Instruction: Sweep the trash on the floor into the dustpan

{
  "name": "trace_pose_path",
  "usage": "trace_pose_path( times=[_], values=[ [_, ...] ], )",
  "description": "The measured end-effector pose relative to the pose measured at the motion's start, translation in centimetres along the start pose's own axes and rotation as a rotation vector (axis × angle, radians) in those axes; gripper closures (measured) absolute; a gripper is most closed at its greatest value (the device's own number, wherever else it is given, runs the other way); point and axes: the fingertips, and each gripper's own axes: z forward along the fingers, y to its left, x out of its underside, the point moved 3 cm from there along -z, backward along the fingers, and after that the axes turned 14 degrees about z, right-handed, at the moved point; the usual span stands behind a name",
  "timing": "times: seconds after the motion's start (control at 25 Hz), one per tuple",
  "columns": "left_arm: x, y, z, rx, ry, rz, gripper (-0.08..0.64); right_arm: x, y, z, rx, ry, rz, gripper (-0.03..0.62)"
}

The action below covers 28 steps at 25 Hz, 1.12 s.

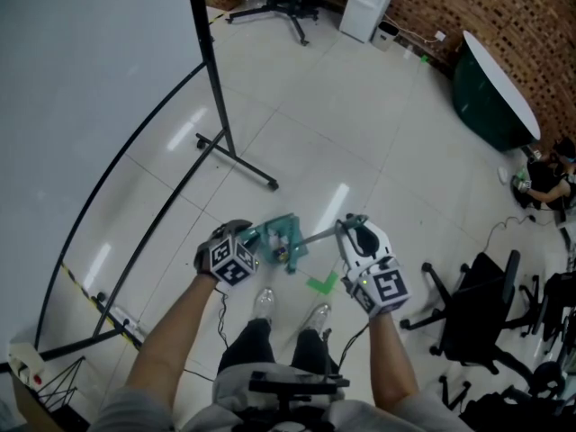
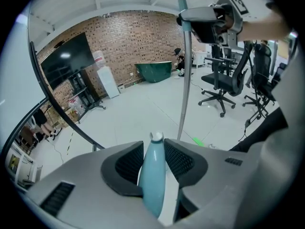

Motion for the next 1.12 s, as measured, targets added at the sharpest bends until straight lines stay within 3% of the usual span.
trace_pose_path(
  times=[0.44, 0.72, 0.92, 1.12],
  values=[
    [0.04, 0.03, 0.04, 0.0, 0.007, 0.008, 0.422, -0.13, -0.04, -0.4, 0.011, 0.012, -0.003, 0.494],
    [0.03, 0.1, 0.04, 0.0, 0.006, 0.006, 0.422, -0.16, -0.36, -0.33, 0.001, -0.04, 0.0, 0.494],
    [-0.06, 0.05, -0.03, -0.01, -0.002, 0.004, 0.422, 0.01, -0.11, -0.54, 0.015, -0.002, 0.004, 0.494],
    [-0.29, 0.08, 0.02, -0.018, -0.009, -0.001, 0.425, -0.11, -0.36, -0.53, 0.01, -0.042, 0.002, 0.494]
  ],
)
